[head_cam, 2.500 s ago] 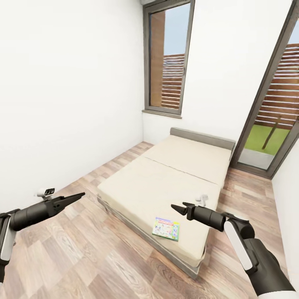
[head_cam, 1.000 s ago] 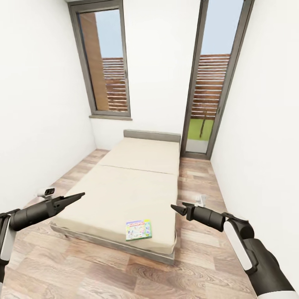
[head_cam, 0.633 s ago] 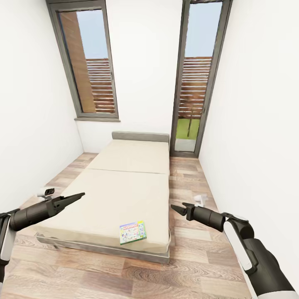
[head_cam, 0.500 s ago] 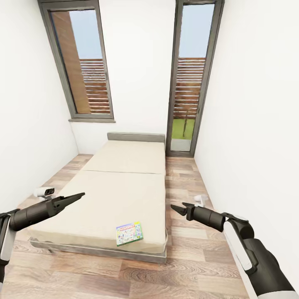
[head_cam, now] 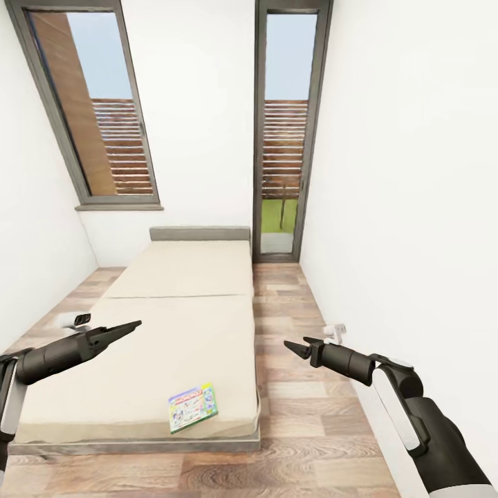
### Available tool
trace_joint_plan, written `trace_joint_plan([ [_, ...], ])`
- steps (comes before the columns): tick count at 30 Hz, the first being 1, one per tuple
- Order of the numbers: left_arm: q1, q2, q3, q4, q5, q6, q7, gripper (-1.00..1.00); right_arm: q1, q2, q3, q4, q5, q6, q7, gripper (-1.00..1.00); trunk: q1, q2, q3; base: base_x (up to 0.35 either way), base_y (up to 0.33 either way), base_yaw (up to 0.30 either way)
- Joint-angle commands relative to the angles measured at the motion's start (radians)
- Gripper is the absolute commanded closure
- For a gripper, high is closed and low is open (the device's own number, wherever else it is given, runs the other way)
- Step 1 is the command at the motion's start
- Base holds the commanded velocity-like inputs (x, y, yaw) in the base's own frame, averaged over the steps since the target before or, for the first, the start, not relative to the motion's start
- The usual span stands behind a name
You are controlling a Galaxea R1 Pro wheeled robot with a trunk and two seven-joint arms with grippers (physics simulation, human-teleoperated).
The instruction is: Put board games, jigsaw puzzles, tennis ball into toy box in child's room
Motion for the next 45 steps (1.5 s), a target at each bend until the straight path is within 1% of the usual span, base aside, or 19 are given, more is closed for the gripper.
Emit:
trace_joint_plan([
  [1,-0.001,0.000,0.000,0.000,-0.001,0.011,-0.004,-1.00,-0.001,0.000,0.001,0.000,-0.007,0.007,-0.002,-1.00,0.001,-0.002,-0.002,0.094,-0.057,-0.058],
  [11,-0.001,0.000,0.000,0.000,0.000,0.011,-0.004,-1.00,-0.001,0.002,0.001,0.001,-0.006,0.007,-0.002,-1.00,0.001,-0.002,0.001,0.027,-0.017,-0.009],
  [22,-0.001,0.000,0.001,0.000,0.000,0.011,-0.004,-1.00,-0.001,0.003,0.001,0.000,-0.006,0.007,-0.003,-1.00,0.001,-0.002,0.016,-0.124,-0.051,0.075],
  [29,-0.001,0.000,0.000,0.000,0.000,0.012,-0.004,-1.00,-0.001,0.003,0.001,0.000,-0.005,0.007,-0.003,-1.00,0.001,-0.002,0.025,-0.038,-0.030,0.078],
  [45,-0.001,-0.001,0.000,0.001,0.000,0.014,-0.002,-1.00,-0.001,0.003,0.001,0.001,-0.007,0.007,-0.001,-1.00,0.001,-0.002,0.030,0.017,-0.100,0.052],
])
